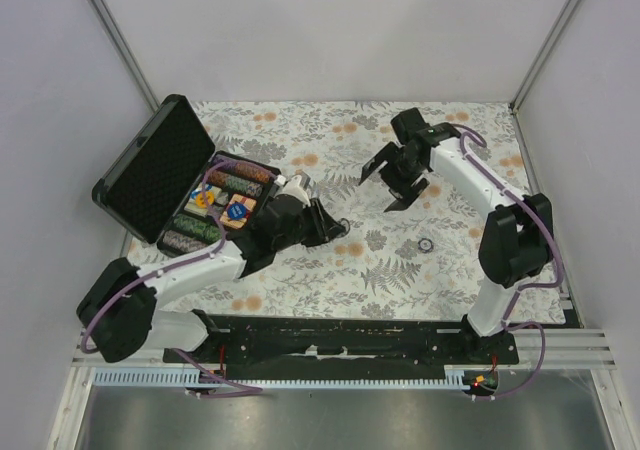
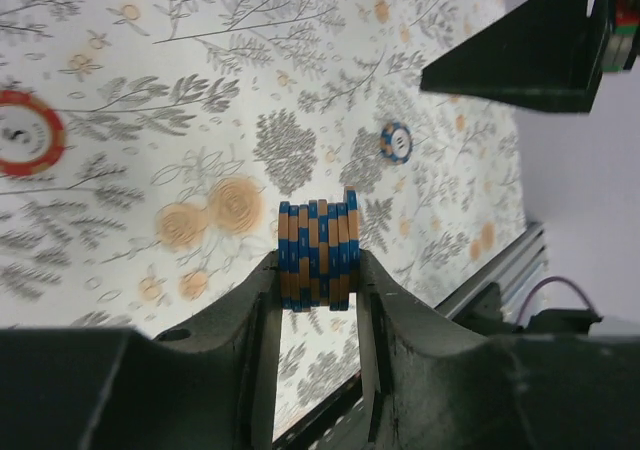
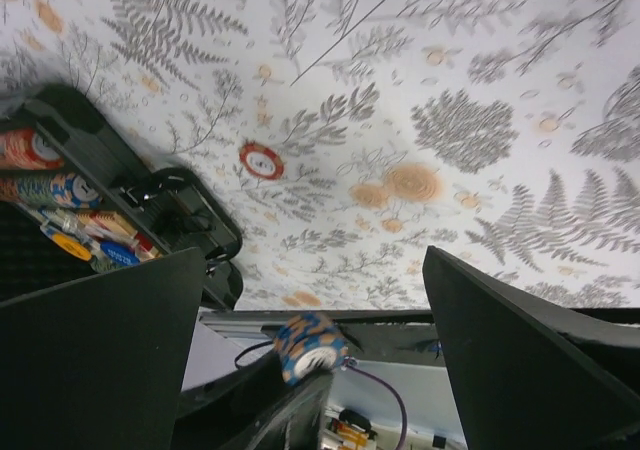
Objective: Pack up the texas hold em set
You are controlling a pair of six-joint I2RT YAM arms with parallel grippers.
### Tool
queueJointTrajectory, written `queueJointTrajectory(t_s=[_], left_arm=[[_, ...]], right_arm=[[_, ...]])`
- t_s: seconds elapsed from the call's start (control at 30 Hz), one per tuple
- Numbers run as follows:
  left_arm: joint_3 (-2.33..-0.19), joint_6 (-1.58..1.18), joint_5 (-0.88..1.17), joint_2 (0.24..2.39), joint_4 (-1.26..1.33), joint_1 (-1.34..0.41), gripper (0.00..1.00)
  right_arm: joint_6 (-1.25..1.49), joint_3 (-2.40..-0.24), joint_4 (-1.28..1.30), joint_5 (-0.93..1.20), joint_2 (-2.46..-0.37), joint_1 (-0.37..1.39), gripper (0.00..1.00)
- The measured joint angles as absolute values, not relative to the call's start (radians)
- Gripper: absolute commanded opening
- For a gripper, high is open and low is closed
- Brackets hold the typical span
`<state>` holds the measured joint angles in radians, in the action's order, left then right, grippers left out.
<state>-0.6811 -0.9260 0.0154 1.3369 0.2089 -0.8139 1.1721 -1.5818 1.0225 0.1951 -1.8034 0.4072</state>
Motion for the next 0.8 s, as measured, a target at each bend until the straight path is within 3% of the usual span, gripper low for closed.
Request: queueJointTrajectory(t_s=[0.2,0.43,0.8], left_arm=[[-0.757,-0.702,0.028,1.173,-0.153,-0.751,0.02],[-0.905,-0.473,0.017,1.092,-0.538,-0.569,0.02],[-1.006,-0.269,-0.078,1.112,-0.887,-0.473,0.02]], right_arm=[[1.053,-1.425,0.947,0.213,-1.748,0.296,0.97],[0.986,-1.230,0.890,0.221,-1.648,0.282,0.96],[0.938,-1.192,0.865,0.243,-1.594,0.234,0.95]])
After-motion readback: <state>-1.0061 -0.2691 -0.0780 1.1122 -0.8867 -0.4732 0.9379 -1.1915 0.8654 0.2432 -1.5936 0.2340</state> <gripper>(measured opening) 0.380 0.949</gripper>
